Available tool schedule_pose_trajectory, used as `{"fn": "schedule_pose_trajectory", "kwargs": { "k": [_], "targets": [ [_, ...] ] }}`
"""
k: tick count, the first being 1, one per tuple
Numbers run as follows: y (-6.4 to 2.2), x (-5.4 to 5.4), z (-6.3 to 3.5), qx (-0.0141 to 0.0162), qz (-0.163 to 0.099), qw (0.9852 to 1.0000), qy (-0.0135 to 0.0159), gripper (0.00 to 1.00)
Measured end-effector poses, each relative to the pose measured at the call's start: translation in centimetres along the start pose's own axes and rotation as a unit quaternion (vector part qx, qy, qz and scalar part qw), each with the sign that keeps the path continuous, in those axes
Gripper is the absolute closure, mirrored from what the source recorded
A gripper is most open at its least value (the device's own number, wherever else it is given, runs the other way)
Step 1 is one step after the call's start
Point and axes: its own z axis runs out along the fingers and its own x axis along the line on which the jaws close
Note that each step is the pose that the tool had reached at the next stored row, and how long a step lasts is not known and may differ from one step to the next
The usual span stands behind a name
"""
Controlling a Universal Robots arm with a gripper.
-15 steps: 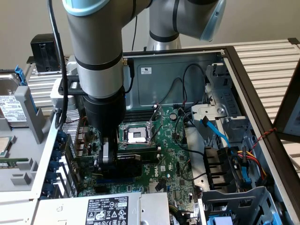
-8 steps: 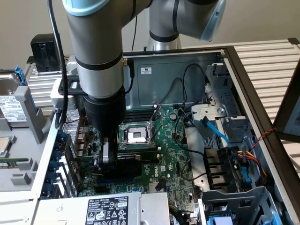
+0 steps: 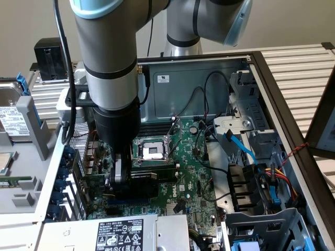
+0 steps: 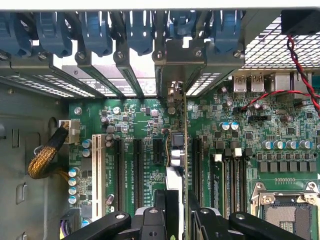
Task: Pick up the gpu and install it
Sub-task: 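Insert the gpu into the slot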
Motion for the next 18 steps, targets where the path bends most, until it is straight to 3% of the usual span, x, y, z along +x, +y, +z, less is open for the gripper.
{"fn": "schedule_pose_trajectory", "kwargs": {
  "k": [18],
  "targets": [
    [-0.01, 0.0, 0.17, 0.0, 0.0, 1.0, 0.0, 0.73]
  ]
}}
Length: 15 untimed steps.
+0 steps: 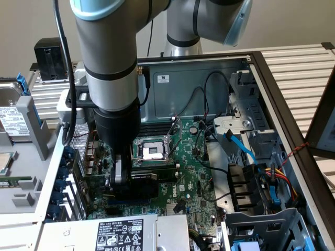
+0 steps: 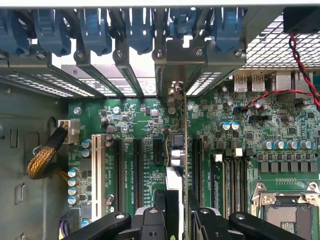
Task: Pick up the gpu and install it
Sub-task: 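Insert the gpu into the slot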
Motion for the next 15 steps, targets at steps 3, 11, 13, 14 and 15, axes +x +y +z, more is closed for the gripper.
{"fn": "schedule_pose_trajectory", "kwargs": {
  "k": [3, 11, 13, 14, 15],
  "targets": [
    [0.01, 0.0, 0.07, 0.0, 0.0, 1.0, 0.0, 0.73],
    [0.09, 0.0, 0.24, 0.0, 0.0, 1.0, 0.0001, 0.73],
    [0.13, 0.01, 0.29, -0.0001, 0.0, 1.0, 0.0001, 0.73],
    [0.16, 0.0, 0.33, 0.0, 0.0, 1.0, 0.0, 0.73],
    [0.15, 0.0, 0.37, 0.0001, 0.0, 1.0, -0.0002, 0.73]
  ]
}}
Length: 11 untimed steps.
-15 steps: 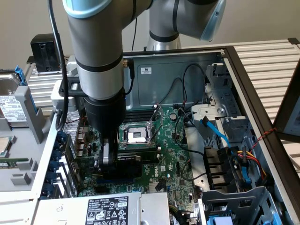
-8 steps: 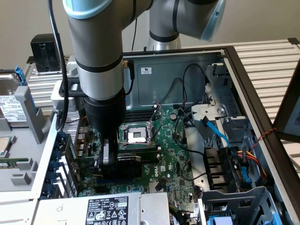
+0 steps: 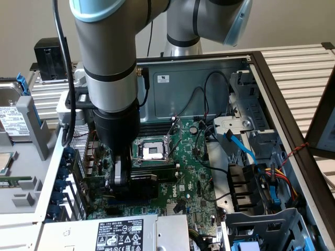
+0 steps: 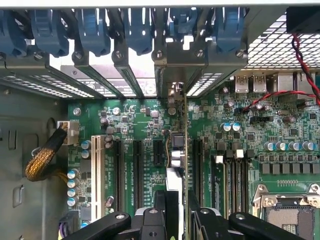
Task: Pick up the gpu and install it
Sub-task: 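Insert the gpu into the slot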
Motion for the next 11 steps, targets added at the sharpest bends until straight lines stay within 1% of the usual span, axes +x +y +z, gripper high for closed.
{"fn": "schedule_pose_trajectory", "kwargs": {
  "k": [9, 11],
  "targets": [
    [0.01, 0.0, 0.0, -0.0002, 0.0, 1.0, 0.0003, 0.73],
    [0.02, 0.0, 0.0, -0.0001, 0.0, 1.0, 0.0007, 0.73]
  ]
}}
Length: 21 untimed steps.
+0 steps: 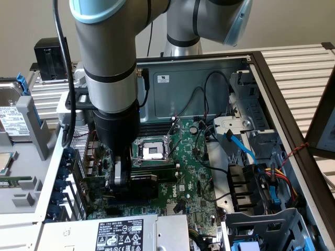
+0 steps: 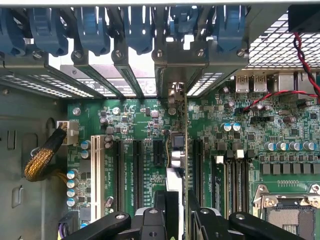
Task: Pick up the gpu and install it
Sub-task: 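Insert the gpu into the slot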
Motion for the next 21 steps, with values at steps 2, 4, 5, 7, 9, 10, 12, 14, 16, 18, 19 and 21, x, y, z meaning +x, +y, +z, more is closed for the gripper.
{"fn": "schedule_pose_trajectory", "kwargs": {
  "k": [2, 4, 5, 7, 9, 10, 12, 14, 16, 18, 19, 21],
  "targets": [
    [0.03, 0.0, 0.0, 0.0001, 0.0, 1.0, 0.0006, 0.73],
    [0.11, 0.0, -0.09, -0.0002, 0.001, 1.0, 0.001, 0.72],
    [0.1, 0.0, -0.26, 0.0001, 0.001, 1.0, 0.0012, 0.72],
    [0.08, 0.0, -0.69, 0.0001, 0.0, 1.0, 0.0013, 0.6],
    [0.1, 0.0, -1.31, 0.0001, 0.0, 1.0, 0.0015, 0.53],
    [0.11, 0.0, -1.8, 0.0001, 0.0, 1.0, 0.0018, 0.53],
    [0.14, 0.0, -2.68, 0.0001, 0.0, 1.0, 0.002, 0.53],
    [0.18, 0.0, -3.61, 0.0001, 0.0, 1.0, 0.0023, 0.53],
    [0.21, 0.0, -4.51, 0.0002, 0.0, 1.0, 0.0025, 0.53],
    [0.24, 0.0, -5.43, 0.0001, 0.0, 1.0, 0.0027, 0.53],
    [0.26, 0.0, -5.89, 0.0002, 0.0, 1.0, 0.0027, 0.53],
    [0.28, 0.0, -6.62, 0.0003, 0.0, 1.0, 0.0027, 0.53]
  ]
}}
